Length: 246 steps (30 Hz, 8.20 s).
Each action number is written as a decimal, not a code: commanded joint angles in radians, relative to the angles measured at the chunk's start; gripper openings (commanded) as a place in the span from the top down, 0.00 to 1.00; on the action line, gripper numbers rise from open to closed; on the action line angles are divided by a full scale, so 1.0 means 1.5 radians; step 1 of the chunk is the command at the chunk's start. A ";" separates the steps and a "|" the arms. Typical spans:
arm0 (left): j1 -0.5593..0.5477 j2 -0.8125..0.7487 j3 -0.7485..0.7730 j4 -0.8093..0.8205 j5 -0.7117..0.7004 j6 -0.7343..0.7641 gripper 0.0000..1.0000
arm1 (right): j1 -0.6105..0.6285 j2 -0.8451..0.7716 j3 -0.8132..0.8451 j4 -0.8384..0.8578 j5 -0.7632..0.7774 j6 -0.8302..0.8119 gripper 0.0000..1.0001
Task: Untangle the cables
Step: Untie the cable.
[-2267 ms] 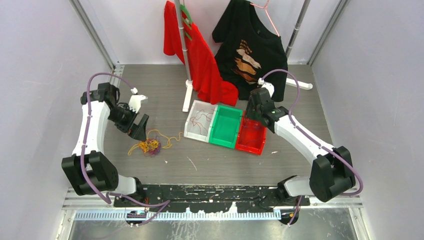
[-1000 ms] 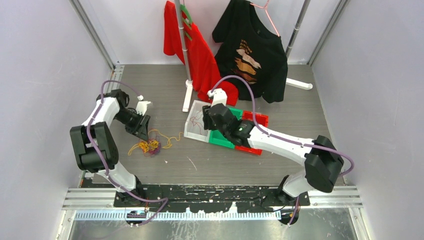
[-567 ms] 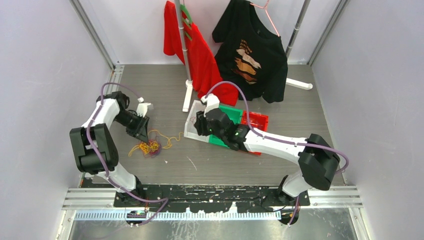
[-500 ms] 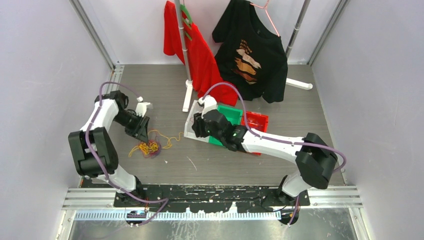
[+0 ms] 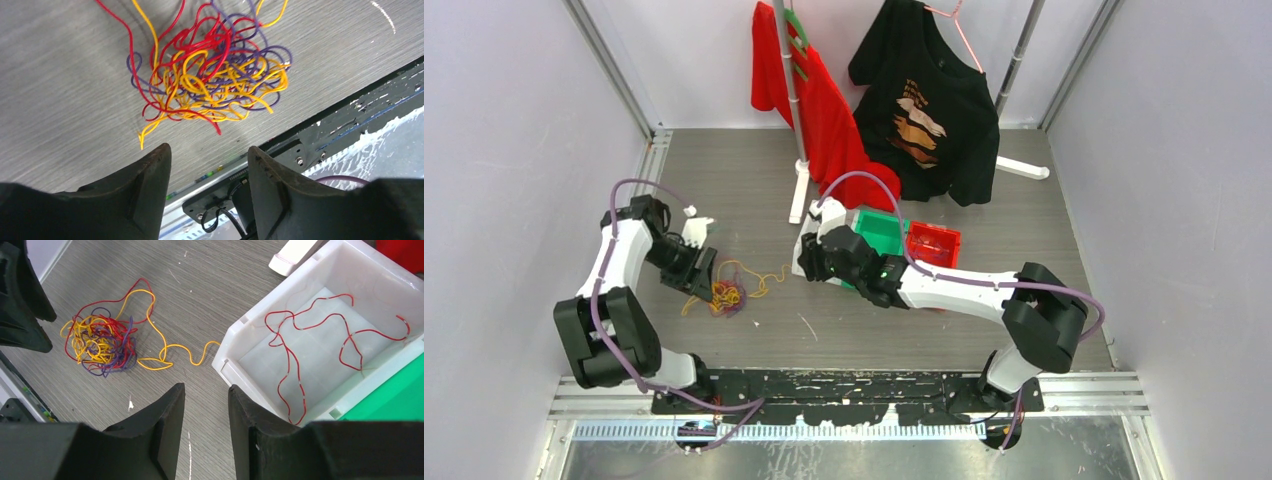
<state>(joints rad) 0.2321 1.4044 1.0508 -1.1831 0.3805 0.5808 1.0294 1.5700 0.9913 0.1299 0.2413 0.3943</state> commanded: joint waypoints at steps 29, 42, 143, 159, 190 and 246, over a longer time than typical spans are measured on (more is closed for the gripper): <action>0.084 0.199 0.079 0.038 0.149 -0.059 0.74 | 0.019 -0.033 -0.029 0.067 0.021 0.007 0.73; -0.027 0.036 0.136 -0.043 0.175 -0.068 1.00 | 0.019 -0.052 -0.033 0.064 0.032 0.015 0.85; -0.069 -0.124 0.519 -0.185 0.171 -0.185 1.00 | 0.088 0.059 -0.021 0.420 -0.099 -0.026 0.29; -0.069 -0.109 0.634 -0.225 0.206 -0.215 1.00 | 0.109 0.217 0.224 0.381 -0.159 -0.056 0.31; -0.069 -0.079 0.915 -0.067 0.038 -0.299 1.00 | 0.103 0.309 0.144 0.475 -0.111 0.017 0.36; -0.069 -0.108 0.942 0.624 -0.120 -0.448 1.00 | 0.097 0.238 0.066 0.474 -0.094 -0.037 0.35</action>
<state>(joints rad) 0.1318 1.2366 2.4638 -0.3233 0.2008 -0.0971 1.1759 2.0659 1.0859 0.7956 0.1169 0.4107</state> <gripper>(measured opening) 0.010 0.629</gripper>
